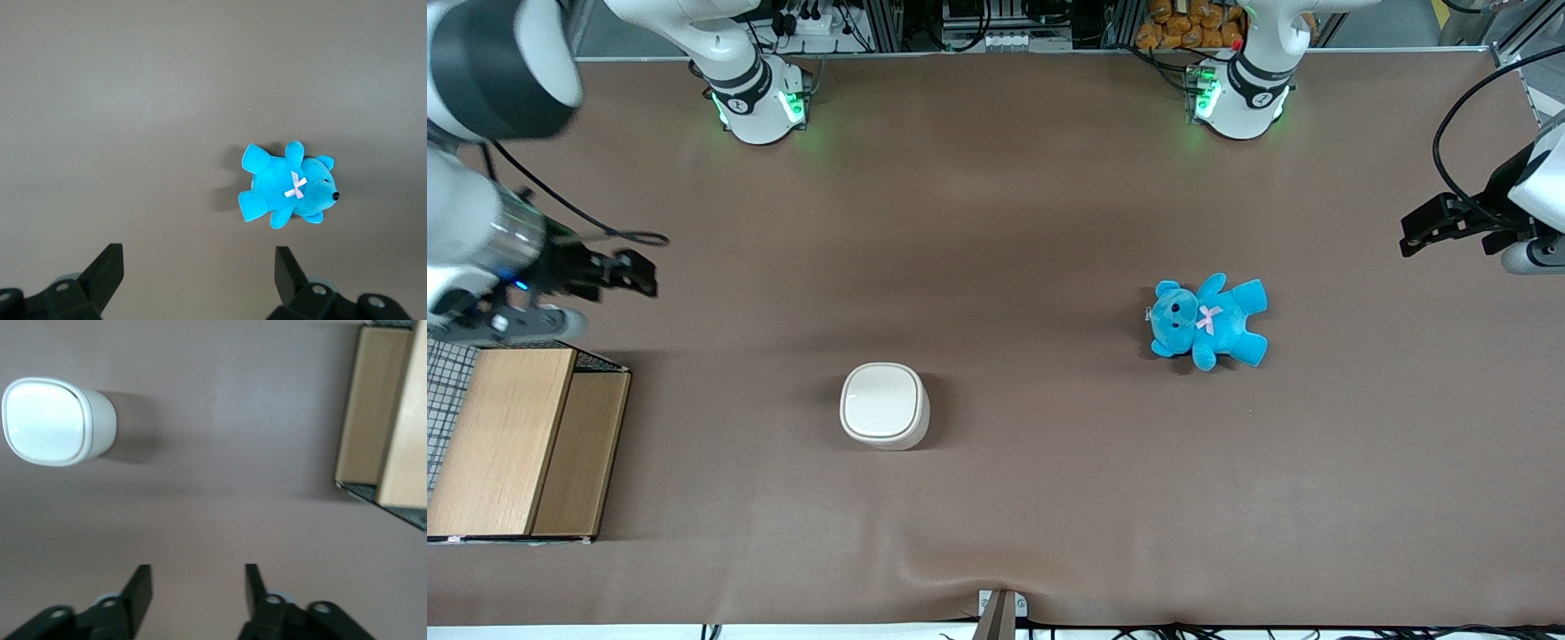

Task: Open trash can with right arm
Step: 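Move the right gripper over to the white trash can's lid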

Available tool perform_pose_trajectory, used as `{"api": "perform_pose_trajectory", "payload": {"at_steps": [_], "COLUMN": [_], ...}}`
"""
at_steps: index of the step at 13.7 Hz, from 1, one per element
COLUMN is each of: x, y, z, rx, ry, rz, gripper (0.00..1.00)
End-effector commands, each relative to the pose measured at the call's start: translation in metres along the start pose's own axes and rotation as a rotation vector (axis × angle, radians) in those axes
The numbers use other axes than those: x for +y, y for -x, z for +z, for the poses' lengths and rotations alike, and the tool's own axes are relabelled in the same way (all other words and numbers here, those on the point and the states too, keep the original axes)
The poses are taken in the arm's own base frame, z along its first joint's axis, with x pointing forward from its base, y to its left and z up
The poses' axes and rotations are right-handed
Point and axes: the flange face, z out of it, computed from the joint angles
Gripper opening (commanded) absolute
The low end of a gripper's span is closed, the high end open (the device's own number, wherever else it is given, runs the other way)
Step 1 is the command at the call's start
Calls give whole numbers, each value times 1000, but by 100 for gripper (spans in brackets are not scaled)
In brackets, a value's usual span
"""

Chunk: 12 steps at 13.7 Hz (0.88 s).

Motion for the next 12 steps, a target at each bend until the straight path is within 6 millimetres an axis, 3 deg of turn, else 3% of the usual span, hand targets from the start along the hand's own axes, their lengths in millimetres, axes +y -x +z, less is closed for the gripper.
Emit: {"api": "perform_pose_trajectory", "payload": {"at_steps": [1, 2, 7, 12], "x": [-35, -48, -116, -174], "y": [-27, -37, -74, -85], "z": [31, 50, 131, 181], "rx": [6, 1, 29, 69], "ry": [-35, -58, -92, -95], "rz": [-18, -13, 69, 141], "gripper": [16, 0, 0, 0]}}
